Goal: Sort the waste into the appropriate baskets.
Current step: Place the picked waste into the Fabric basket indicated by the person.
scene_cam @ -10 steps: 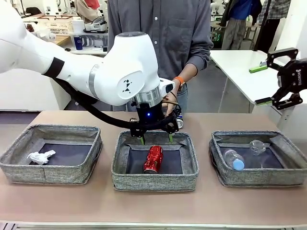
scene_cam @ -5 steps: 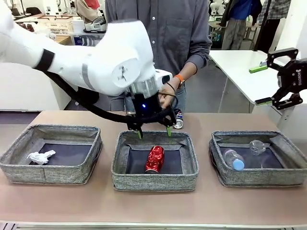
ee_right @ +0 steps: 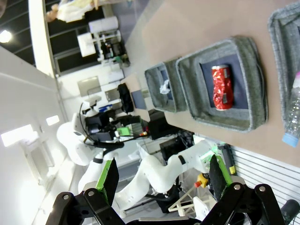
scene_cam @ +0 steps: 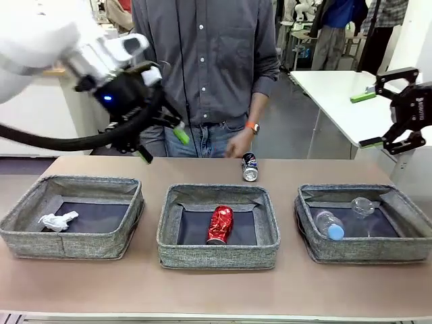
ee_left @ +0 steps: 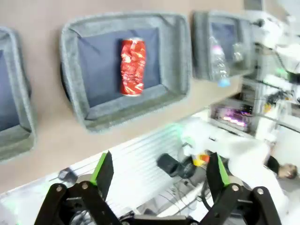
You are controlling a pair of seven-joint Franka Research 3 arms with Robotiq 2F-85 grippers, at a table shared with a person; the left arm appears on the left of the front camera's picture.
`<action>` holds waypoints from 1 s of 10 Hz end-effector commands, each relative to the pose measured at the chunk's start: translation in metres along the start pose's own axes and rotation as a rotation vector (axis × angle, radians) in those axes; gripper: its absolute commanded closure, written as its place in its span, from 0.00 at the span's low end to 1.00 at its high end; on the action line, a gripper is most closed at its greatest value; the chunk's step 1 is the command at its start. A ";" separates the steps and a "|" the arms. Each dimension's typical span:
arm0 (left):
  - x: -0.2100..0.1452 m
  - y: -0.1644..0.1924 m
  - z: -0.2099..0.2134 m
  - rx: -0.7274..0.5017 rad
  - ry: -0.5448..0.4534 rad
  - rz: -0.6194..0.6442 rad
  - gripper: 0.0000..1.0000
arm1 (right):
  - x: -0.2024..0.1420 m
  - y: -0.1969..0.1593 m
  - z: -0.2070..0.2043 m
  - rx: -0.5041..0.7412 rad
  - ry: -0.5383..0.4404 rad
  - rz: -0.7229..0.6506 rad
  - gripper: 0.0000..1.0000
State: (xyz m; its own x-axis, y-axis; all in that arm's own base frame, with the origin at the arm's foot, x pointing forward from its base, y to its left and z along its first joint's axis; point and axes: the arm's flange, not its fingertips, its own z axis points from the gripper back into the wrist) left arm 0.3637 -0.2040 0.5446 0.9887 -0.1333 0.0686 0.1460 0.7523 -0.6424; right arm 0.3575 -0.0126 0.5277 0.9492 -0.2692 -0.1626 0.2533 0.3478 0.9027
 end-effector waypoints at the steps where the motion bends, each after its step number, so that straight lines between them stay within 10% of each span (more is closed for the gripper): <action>1: -0.043 0.064 -0.005 -0.231 0.002 -0.014 0.00 | 0.000 0.002 0.003 -0.006 0.013 0.006 0.00; 6: -0.089 0.183 -0.019 -0.979 -0.166 -0.057 0.00 | 0.000 0.002 0.003 -0.006 0.013 0.006 0.00; 8: -0.078 0.187 -0.030 -1.022 0.069 -0.007 0.00 | 0.000 0.002 0.003 -0.006 0.013 0.006 0.00; 9: -0.042 0.178 0.014 -0.957 -0.174 -0.023 0.00 | 0.000 0.002 0.003 -0.006 0.013 0.006 0.00; 10: -0.042 0.178 0.014 -0.957 -0.174 -0.023 0.00 | 0.000 0.002 0.003 -0.006 0.013 0.006 0.00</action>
State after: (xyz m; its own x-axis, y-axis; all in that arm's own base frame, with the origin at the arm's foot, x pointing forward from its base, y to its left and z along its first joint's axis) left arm 0.3486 -0.0553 0.4192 0.9927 -0.0440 0.1120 0.1042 -0.1523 -0.9828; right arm 0.3575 -0.0128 0.5282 0.9495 -0.2690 -0.1617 0.2524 0.3477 0.9030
